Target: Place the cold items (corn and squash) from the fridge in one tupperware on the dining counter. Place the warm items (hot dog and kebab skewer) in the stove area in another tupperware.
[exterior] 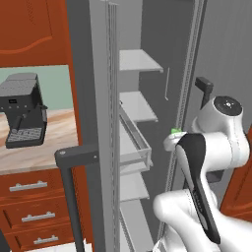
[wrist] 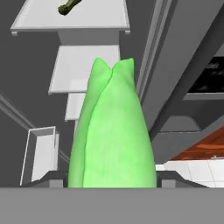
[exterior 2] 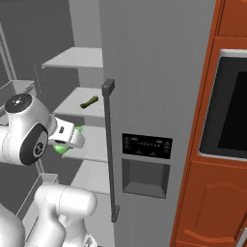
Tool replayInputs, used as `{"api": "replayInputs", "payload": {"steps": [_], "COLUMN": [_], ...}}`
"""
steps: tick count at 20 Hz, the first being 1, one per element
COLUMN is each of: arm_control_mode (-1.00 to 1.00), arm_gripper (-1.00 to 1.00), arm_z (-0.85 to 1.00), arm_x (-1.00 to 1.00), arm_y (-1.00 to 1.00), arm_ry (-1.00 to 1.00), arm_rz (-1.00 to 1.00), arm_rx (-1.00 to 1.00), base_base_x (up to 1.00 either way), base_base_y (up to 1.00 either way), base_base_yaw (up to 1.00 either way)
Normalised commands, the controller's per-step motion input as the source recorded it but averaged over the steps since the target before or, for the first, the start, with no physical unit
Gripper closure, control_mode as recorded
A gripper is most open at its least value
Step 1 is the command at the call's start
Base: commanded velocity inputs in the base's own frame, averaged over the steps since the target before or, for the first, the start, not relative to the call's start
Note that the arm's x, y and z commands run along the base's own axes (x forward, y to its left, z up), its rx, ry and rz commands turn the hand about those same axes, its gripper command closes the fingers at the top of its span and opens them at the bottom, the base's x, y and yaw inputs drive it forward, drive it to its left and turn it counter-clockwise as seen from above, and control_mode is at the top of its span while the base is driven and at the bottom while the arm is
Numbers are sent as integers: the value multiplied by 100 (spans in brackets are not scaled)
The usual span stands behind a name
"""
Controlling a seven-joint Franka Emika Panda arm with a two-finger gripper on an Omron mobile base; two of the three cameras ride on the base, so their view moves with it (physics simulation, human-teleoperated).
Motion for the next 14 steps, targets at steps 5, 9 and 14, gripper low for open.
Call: {"api": "replayInputs", "payload": {"steps": [5,9,14], "arm_control_mode": [100,100,100], "arm_gripper": [100,100,100], "arm_z": [0,0,0], "arm_x": [-8,0,0], "arm_y": [-2,0,0], "arm_ry": [0,0,0], "arm_rz": [0,0,0], "arm_rx": [0,0,0], "base_base_x": [-41,-57,-43], "base_base_y": [-4,0,-8], "base_base_yaw": [0,0,0]}}
